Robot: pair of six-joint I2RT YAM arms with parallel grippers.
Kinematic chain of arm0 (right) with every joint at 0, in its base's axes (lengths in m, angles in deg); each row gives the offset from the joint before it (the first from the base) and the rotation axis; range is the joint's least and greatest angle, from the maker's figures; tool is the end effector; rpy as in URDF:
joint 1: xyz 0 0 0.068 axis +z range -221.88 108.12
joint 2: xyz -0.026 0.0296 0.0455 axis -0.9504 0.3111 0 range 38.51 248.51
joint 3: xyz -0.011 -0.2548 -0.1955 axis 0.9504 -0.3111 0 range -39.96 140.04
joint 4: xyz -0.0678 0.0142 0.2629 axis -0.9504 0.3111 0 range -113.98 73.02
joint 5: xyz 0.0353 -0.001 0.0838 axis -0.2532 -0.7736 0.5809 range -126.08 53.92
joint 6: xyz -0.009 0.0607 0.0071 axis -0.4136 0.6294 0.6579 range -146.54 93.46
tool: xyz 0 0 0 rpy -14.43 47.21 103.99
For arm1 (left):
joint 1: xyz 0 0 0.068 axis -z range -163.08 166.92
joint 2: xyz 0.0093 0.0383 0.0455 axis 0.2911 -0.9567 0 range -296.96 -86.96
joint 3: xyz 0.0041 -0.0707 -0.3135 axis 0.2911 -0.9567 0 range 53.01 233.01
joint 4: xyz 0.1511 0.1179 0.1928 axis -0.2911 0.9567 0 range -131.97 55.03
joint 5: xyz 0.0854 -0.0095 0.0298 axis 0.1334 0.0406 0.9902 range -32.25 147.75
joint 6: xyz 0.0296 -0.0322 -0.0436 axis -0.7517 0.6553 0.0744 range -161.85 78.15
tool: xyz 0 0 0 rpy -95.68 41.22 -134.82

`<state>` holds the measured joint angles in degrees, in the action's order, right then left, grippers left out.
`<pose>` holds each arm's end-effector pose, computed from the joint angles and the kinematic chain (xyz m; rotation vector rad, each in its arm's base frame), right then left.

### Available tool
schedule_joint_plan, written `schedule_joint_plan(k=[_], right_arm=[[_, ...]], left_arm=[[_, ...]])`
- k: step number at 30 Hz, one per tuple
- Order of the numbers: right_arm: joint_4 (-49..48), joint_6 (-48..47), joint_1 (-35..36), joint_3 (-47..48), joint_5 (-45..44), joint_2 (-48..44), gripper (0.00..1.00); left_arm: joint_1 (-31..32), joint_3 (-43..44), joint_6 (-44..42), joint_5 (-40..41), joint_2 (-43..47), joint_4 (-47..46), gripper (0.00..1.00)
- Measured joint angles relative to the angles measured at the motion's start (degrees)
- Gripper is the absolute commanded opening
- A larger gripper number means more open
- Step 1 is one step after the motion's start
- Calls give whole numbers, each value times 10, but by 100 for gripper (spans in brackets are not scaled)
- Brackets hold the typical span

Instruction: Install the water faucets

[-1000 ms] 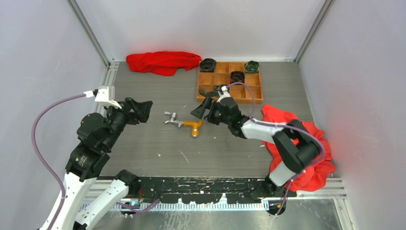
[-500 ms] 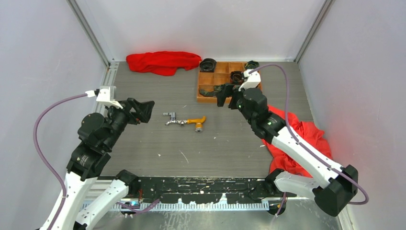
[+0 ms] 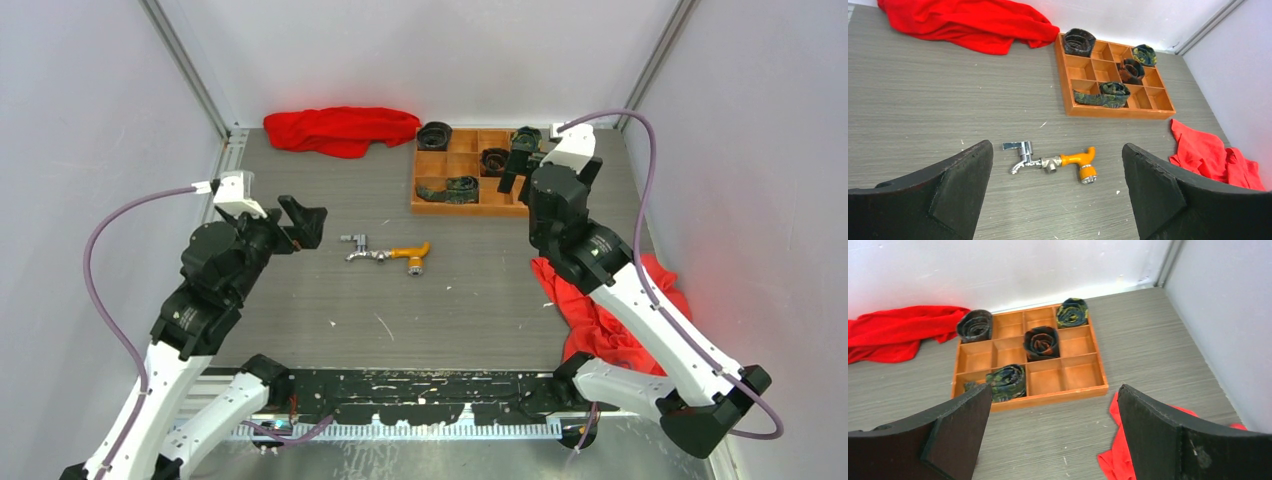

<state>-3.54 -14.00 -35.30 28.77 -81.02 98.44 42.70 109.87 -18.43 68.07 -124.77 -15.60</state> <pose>0.1893 0.0996 0.4619 0.1974 1.7031 -0.0609 0.1057 -0.0418 0.4310 -0.1011 1.7174 -0.4871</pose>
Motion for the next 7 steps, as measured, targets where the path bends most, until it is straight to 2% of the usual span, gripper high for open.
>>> schedule_joint_plan(k=[7], right_arm=[[12,-5,0,-9,-45,-1,100]], left_arm=[[0,10,4,7,-20,13,100]])
